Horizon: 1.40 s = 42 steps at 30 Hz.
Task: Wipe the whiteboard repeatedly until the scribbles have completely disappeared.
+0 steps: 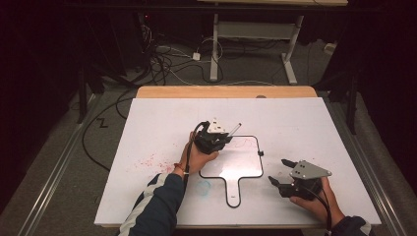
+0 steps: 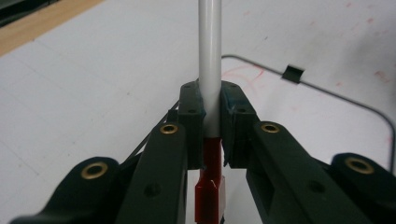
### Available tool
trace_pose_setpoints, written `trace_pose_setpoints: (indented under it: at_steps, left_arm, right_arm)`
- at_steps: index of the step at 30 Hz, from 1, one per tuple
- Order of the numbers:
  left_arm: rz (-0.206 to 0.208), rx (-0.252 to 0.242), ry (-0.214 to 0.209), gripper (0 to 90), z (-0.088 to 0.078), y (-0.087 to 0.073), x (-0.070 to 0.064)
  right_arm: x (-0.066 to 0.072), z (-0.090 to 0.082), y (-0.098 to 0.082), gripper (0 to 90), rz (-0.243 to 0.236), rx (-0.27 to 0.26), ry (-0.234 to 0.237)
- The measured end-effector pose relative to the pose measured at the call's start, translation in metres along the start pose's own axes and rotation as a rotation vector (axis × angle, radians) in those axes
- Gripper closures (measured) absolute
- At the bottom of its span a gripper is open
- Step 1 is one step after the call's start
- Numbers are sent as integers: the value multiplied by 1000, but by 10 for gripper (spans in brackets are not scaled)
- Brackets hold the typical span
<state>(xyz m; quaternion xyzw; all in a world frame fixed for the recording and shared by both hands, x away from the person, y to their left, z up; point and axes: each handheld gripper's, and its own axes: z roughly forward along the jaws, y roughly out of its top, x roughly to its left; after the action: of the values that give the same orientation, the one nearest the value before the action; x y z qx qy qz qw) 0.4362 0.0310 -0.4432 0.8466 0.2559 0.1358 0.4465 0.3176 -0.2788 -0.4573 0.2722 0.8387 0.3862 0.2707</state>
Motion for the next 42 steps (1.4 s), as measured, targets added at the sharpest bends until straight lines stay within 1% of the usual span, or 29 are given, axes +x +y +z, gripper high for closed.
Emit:
trace_pose_setpoints:
  at_steps: [2, 4, 8, 9, 11, 13, 15, 16, 18, 20, 22, 24, 25, 26, 28, 30, 32, 33, 35, 37, 39, 40, 42]
  left_arm:
    - [11, -29, 1, 783, -7, 1, -4]
    - [23, -43, 6, 782, -12, 2, -8]
    - [44, -82, 0, 782, -22, 1, -18]
    - [57, -87, 3, 783, -24, 1, -20]
    - [56, -101, -9, 782, -27, 0, -24]
    - [73, -111, -11, 782, -29, -2, -28]
    - [73, -117, -28, 783, -32, -4, -32]
    - [78, -123, -26, 782, -33, -4, -34]
    - [76, -132, -43, 782, -34, -5, -38]
    - [83, -132, -45, 782, -35, -7, -42]
    - [86, -137, -63, 782, -36, -9, -46]
    - [99, -145, -66, 782, -37, -11, -50]
    - [98, -148, -80, 782, -37, -11, -52]
    - [103, -149, -83, 782, -37, -12, -54]
    - [107, -153, -96, 782, -37, -12, -58]
    - [113, -155, -106, 782, -36, -13, -62]
    - [114, -162, -122, 782, -35, -15, -66]
    - [115, -162, -124, 782, -34, -15, -68]
    - [114, -167, -137, 782, -33, -16, -71]
    - [129, -163, -145, 782, -32, -17, -74]
    - [127, -166, -152, 782, -31, -17, -77]
    - [127, -168, -157, 782, -31, -18, -78]
    - [132, -167, -158, 782, -31, -18, -79]
  right_arm:
    - [-1, 0, 0, 274, 3, 0, -6]
    - [-2, 0, 0, 274, 15, -6, -7]
    - [-3, -1, 3, 279, 32, -24, -5]
    - [-3, -1, 4, 279, 33, -30, -7]
    - [-4, -1, 6, 281, 39, -41, -6]
    - [-4, -2, 8, 285, 51, -52, -1]
    - [-5, -3, 12, 286, 61, -71, 2]
    - [-5, -3, 14, 289, 71, -77, 4]
    - [-4, -4, 17, 289, 73, -91, 16]
    - [-5, -5, 19, 284, 76, -108, 37]
    - [-5, -6, 23, 283, 88, -120, 61]
    - [-4, -6, 27, 289, 90, -137, 86]
    - [-4, -6, 30, 295, 91, -144, 93]
    - [-3, -5, 33, 297, 88, -152, 106]
    - [0, -4, 39, 310, 83, -166, 117]
    - [2, -2, 45, 311, 92, -180, 149]
    - [4, 0, 51, 323, 95, -197, 160]
    - [5, 1, 54, 327, 103, -208, 177]
    - [5, 4, 58, 356, 116, -219, 192]
    - [5, 7, 61, 367, 139, -233, 215]
    - [4, 10, 64, 391, 157, -242, 232]
    - [4, 11, 65, 407, 165, -245, 250]
    - [6, 14, 67, 442, 163, -248, 272]
